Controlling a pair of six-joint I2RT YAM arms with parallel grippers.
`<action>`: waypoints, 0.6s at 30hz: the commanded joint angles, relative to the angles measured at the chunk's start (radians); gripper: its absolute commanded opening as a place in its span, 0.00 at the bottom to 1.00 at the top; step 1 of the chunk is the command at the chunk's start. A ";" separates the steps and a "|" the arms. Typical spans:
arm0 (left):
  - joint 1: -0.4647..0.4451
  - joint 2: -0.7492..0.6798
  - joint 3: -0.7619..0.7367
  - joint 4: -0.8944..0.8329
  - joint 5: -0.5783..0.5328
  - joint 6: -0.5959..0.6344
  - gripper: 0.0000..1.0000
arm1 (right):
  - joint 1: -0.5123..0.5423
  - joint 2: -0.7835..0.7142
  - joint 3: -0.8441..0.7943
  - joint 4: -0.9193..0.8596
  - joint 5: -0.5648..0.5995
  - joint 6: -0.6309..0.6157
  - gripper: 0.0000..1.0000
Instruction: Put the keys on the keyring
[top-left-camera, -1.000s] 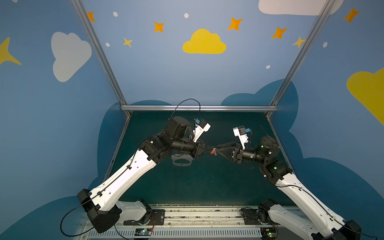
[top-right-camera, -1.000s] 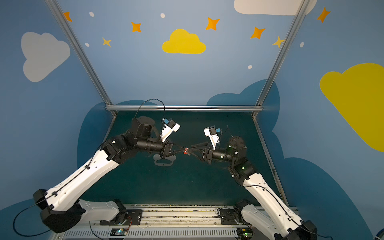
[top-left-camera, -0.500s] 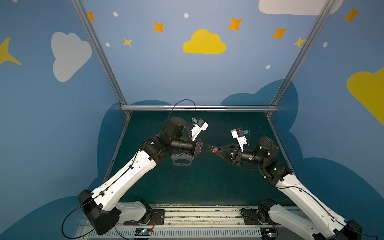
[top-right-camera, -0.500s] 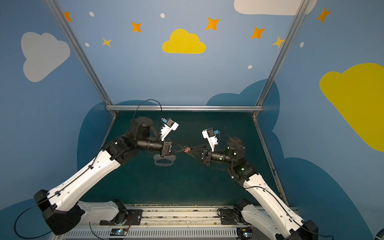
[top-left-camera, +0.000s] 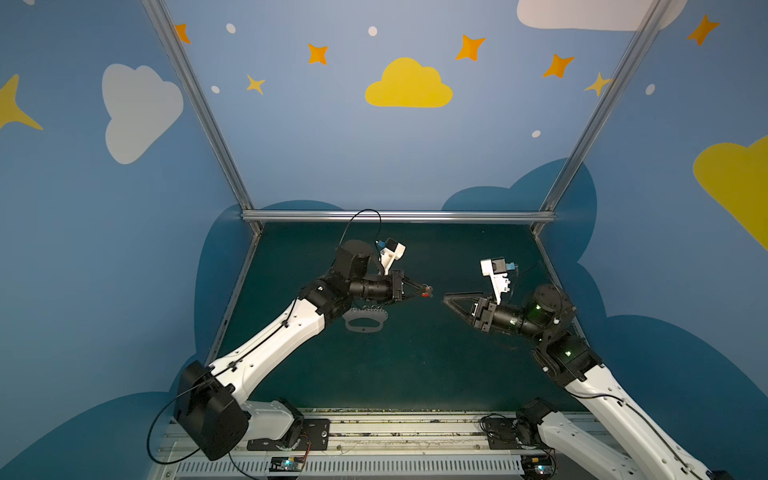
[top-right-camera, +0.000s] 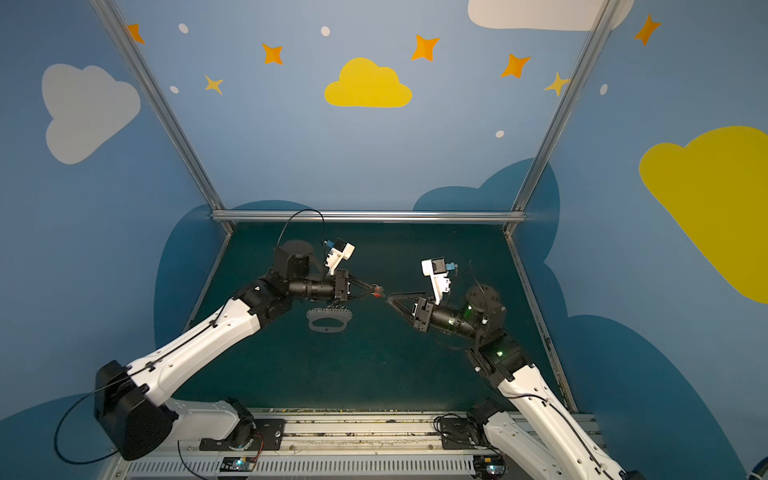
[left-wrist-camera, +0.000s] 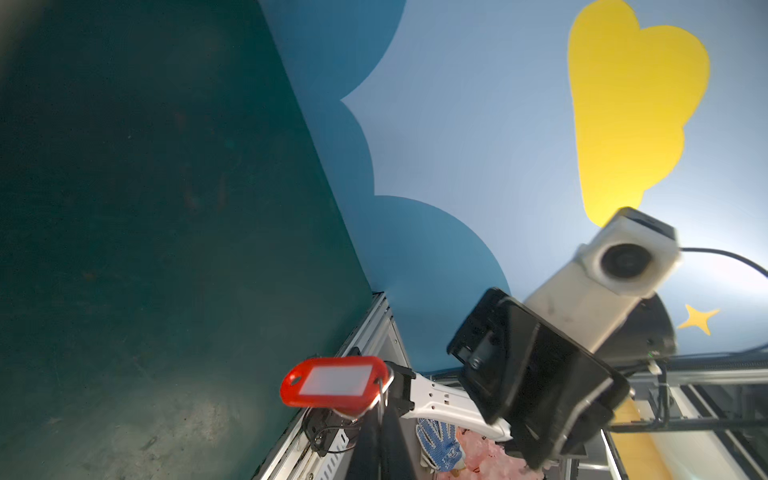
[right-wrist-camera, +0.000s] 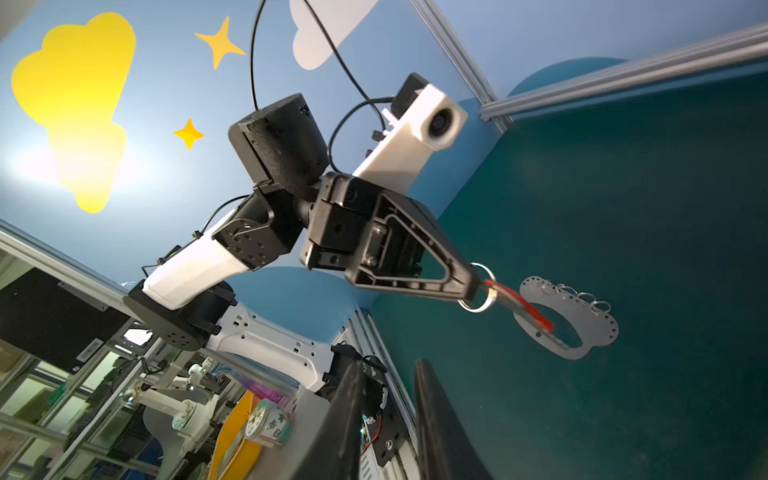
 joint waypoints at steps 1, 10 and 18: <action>0.005 0.023 -0.065 0.307 0.036 -0.210 0.04 | 0.015 0.057 -0.052 0.076 -0.002 0.152 0.25; -0.005 0.014 -0.096 0.400 0.054 -0.258 0.04 | 0.018 0.069 -0.097 0.101 0.096 0.198 0.35; -0.023 0.026 -0.101 0.437 0.074 -0.283 0.04 | 0.008 0.065 -0.127 0.247 0.135 0.261 0.35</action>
